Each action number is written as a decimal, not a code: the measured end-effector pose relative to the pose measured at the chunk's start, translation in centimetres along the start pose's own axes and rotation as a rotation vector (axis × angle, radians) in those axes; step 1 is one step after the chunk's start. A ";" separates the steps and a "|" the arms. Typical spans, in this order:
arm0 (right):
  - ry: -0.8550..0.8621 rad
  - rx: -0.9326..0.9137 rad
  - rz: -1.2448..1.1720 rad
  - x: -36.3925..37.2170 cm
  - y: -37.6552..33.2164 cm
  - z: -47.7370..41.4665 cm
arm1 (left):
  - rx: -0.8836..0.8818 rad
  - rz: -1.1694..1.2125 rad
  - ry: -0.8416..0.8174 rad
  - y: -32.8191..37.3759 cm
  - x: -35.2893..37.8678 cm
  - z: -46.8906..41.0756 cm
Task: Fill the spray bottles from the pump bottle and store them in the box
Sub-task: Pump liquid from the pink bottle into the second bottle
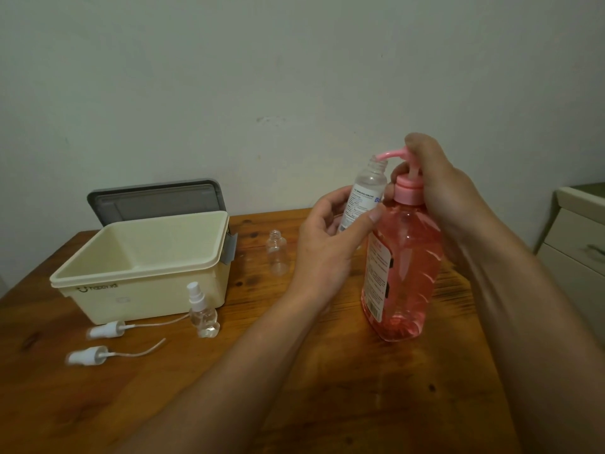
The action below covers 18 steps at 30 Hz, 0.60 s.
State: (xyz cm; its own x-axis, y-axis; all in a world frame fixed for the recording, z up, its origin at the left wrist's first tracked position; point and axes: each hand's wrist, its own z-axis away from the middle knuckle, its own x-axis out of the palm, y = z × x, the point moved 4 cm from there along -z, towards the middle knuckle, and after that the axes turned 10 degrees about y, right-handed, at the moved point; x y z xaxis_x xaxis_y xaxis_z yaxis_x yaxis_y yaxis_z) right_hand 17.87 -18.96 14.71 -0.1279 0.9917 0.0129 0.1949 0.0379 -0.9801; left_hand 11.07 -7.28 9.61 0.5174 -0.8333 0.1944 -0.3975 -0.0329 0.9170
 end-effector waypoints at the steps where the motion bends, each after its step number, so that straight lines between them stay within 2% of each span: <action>1: 0.004 -0.007 0.010 0.0 0.0 0.0 | 0.004 0.000 -0.002 0.0 0.0 0.0; 7: 0.029 -0.038 0.065 -0.2 -0.3 -0.1 | -0.005 -0.005 0.001 -0.2 0.1 -0.2; 18: 0.009 -0.004 -0.030 0.0 0.1 -0.1 | -0.005 -0.014 0.002 -0.1 -0.3 0.1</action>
State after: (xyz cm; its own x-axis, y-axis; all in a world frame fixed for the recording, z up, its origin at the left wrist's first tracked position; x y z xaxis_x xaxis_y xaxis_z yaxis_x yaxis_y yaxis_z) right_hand 17.96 -18.96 14.58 -0.1250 0.9912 0.0444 0.1951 0.0684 -0.9784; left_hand 10.89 -7.07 9.38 0.5244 -0.8317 0.1824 -0.3864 -0.0415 0.9214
